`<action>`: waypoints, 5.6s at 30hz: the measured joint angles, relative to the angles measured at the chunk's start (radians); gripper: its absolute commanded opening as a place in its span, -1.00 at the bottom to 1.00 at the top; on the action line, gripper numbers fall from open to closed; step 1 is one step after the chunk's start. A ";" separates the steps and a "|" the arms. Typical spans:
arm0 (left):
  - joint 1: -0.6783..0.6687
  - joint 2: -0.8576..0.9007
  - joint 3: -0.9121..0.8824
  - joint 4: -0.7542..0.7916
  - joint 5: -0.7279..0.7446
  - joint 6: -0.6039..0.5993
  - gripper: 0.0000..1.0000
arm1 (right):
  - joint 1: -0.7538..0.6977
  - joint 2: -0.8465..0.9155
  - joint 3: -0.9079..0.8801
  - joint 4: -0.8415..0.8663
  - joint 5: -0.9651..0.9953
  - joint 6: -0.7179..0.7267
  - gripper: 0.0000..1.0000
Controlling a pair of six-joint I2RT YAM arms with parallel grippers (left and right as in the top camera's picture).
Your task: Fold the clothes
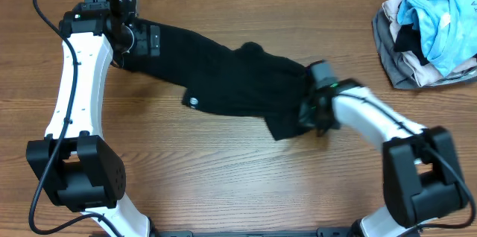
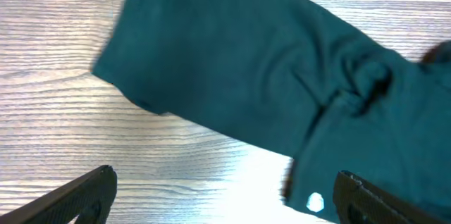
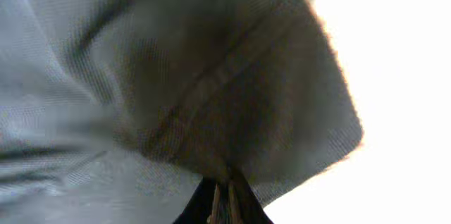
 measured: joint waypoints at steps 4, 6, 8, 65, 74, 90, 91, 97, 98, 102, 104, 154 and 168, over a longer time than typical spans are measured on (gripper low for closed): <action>0.000 0.000 0.000 -0.003 0.000 0.004 0.99 | -0.147 -0.020 0.131 -0.106 -0.088 -0.079 -0.92; 0.000 0.000 -0.001 -0.004 0.000 0.014 1.00 | -0.208 -0.032 0.208 -0.139 -0.134 -0.126 -0.92; 0.000 0.000 -0.004 -0.006 0.000 0.032 1.00 | -0.254 -0.040 0.272 -0.171 -0.186 -0.164 -0.49; 0.142 0.001 -0.032 -0.008 0.000 0.050 1.00 | 0.551 0.416 0.558 -0.052 0.103 -0.424 0.19; 0.142 0.001 -0.034 -0.011 0.000 0.048 1.00 | 0.521 0.422 0.558 -0.051 0.074 -0.372 -0.92; 0.142 0.001 -0.035 -0.019 0.000 0.048 0.90 | 0.224 0.217 0.671 -0.336 -0.067 -0.313 -0.92; 0.142 0.001 -0.035 -0.019 0.000 0.048 0.91 | 0.214 0.173 0.682 -0.348 -0.068 -0.312 -0.92; 0.142 0.001 -0.035 -0.018 0.000 0.048 0.93 | 0.164 0.034 0.715 -0.378 -0.069 -0.311 -0.92; 0.142 0.001 -0.035 -0.019 0.000 0.048 0.92 | 0.162 0.037 0.713 -0.377 -0.068 -0.311 -0.92; 0.142 0.001 -0.035 -0.018 0.000 0.048 0.93 | 0.163 0.078 0.679 -0.346 -0.067 -0.308 -0.92; 0.142 0.001 -0.035 -0.019 0.000 0.048 0.93 | 0.164 0.100 0.658 -0.328 -0.067 -0.306 -0.92; 0.135 0.001 -0.036 -0.018 0.000 0.048 0.95 | 0.231 0.333 0.524 0.050 0.080 -0.383 0.52; 0.135 0.001 -0.036 -0.018 0.000 0.048 0.96 | 0.231 0.333 0.524 0.132 0.093 -0.402 0.29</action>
